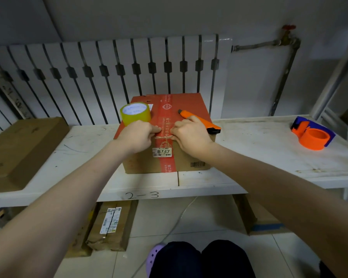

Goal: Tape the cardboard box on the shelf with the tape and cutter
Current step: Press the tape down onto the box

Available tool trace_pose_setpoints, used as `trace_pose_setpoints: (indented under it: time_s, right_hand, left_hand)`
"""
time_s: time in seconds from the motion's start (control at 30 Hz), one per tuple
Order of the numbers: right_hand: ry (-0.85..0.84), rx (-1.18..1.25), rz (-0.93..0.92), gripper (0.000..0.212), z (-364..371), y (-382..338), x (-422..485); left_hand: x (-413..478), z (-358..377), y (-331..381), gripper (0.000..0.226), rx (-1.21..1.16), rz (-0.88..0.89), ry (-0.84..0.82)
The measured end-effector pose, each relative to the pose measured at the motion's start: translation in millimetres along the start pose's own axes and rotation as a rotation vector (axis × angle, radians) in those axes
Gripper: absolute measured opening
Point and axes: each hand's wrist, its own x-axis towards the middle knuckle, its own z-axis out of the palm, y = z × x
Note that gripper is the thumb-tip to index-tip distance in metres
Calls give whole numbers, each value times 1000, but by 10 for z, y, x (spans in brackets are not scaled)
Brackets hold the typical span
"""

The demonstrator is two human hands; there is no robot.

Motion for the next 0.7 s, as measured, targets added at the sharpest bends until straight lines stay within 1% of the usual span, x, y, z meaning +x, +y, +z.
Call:
trace_pose_setpoints:
  time_s: [0.03,0.07,0.1,0.17,0.2,0.23,0.27,0.37,0.4,0.43,0.5,0.53,0.57,0.6,0.67,0.7]
  right_hand:
    - [-11,5,1,20,-32,9,25]
    - [-22,21,10,19,-69,19,49]
    - [-24,41,20,20,-105,25,68]
    - [8,81,28,23,-146,34,90]
    - [31,99,26,23,-149,41,82]
    - [37,114,23,23,-147,44,70]
    - [17,131,22,23,-138,47,53]
    - [-65,149,33,22,-138,54,40]
    - [-80,150,39,22,-150,63,57]
    - [-97,163,44,22,-166,71,69]
    - [-129,224,54,24,-188,82,77]
    - [-135,296,79,25,-202,86,73]
    - [-123,417,127,25,-228,89,65]
    - [-75,576,201,24,-258,96,62]
    - [90,869,386,24,-331,132,83]
    - [162,978,470,25,-377,157,99]
  left_hand:
    - [7,-61,8,39,-24,-23,-13]
    - [15,-123,23,37,-45,-58,15]
    - [29,-180,39,35,-67,-104,97]
    - [66,-272,26,32,-83,-194,347]
    - [102,-296,-13,32,-59,-212,422]
    - [147,-312,-60,33,-15,-225,429]
    - [196,-309,-113,33,30,-237,378]
    - [293,-248,-198,41,56,-277,119]
    - [305,-224,-216,41,50,-282,87]
    - [299,-209,-225,40,28,-288,86]
    - [253,-184,-242,34,-77,-292,136]
    - [224,-170,-246,29,-135,-285,174]
    - [187,-158,-236,25,-191,-274,203]
    - [145,-146,-209,25,-245,-259,221]
    - [51,-136,-124,34,-350,-234,244]
    - [3,-142,-72,38,-409,-216,259]
